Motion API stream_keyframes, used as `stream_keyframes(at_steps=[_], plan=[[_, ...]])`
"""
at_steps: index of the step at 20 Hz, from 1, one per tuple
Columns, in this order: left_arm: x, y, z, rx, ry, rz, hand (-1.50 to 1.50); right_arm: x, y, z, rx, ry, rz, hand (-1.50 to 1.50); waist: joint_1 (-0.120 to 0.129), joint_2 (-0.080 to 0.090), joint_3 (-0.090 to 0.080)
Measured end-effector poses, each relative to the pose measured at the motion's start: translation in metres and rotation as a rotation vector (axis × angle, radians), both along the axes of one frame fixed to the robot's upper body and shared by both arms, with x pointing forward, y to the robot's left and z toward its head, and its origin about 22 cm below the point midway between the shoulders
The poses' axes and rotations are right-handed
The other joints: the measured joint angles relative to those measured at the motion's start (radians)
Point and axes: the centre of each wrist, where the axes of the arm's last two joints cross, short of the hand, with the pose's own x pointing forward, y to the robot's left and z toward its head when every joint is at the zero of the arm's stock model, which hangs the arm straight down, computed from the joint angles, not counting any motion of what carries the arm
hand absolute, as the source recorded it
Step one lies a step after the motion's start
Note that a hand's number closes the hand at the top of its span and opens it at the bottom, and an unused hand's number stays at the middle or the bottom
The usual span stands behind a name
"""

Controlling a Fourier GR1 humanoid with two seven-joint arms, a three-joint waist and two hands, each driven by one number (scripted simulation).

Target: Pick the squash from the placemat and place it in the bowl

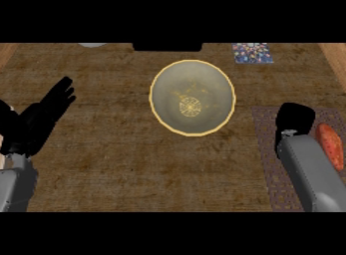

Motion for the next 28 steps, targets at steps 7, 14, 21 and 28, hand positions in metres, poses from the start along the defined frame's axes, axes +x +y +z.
stream_keyframes(at_steps=[7, 14, 21, 28], plan=[[-0.002, 0.001, -0.004, -0.004, 0.001, -0.001, 0.00, 0.002, -0.002, 0.012, 0.046, -0.014, 0.135, 1.50, -0.003, 0.002, 0.002], [-0.004, 0.003, -0.007, -0.007, 0.002, 0.007, 0.00, 0.001, -0.040, 0.036, 0.399, -0.016, 0.635, 1.50, -0.013, 0.003, 0.007], [-0.004, 0.001, -0.007, -0.007, 0.001, 0.012, 0.00, -0.001, -0.113, 0.093, 0.586, -0.081, 0.938, 1.50, -0.013, 0.003, 0.005], [-0.011, -0.001, -0.007, -0.003, 0.005, 0.017, 0.00, -0.023, -0.151, 0.169, 0.592, -0.166, 1.053, 1.50, -0.019, -0.002, 0.003]])
